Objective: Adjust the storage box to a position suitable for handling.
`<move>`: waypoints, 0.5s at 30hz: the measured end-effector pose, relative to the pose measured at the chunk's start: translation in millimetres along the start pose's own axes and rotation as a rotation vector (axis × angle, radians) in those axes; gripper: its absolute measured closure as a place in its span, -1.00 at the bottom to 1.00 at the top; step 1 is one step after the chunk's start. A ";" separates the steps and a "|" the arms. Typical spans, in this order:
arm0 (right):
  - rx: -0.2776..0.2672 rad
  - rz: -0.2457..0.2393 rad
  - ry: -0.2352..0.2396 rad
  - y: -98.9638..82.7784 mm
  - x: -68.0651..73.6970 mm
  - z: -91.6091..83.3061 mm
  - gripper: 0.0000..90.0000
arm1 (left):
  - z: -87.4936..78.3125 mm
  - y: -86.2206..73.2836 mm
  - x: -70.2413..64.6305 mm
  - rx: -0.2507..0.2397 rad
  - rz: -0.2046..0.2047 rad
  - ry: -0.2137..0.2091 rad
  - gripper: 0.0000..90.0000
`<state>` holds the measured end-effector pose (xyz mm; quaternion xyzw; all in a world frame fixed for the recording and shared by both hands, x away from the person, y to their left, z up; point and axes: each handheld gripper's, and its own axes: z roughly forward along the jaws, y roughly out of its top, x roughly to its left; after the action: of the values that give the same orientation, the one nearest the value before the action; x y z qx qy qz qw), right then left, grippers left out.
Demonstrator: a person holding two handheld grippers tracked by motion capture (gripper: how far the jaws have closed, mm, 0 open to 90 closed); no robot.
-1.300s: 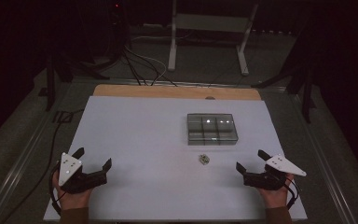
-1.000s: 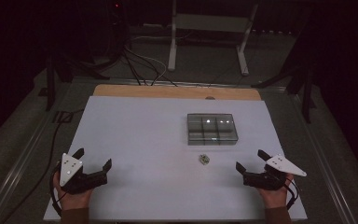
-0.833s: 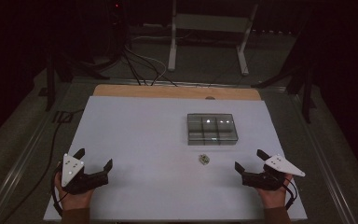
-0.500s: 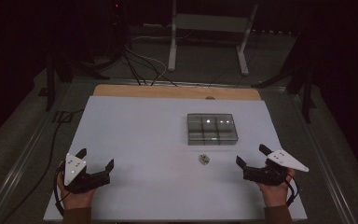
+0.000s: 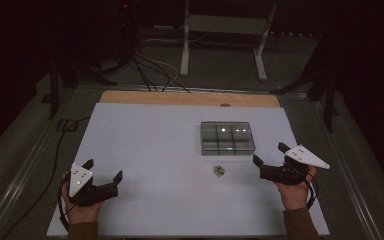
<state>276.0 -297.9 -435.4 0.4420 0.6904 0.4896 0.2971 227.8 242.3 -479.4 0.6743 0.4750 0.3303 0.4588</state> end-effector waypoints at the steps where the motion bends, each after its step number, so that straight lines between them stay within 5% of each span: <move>1: -0.001 -0.004 -0.001 2.6 -0.3 1.0 -1.00 | -0.1 0.5 0.2 0.008 -0.004 -0.001 -0.96; 15: -0.032 -0.002 -0.042 29.4 -12.1 19.8 -1.00 | -1.0 0.0 1.1 0.005 -0.012 0.011 -0.96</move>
<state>307.3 -296.8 -414.9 0.4466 0.6767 0.4907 0.3191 227.2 243.7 -479.0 0.6710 0.4823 0.3300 0.4564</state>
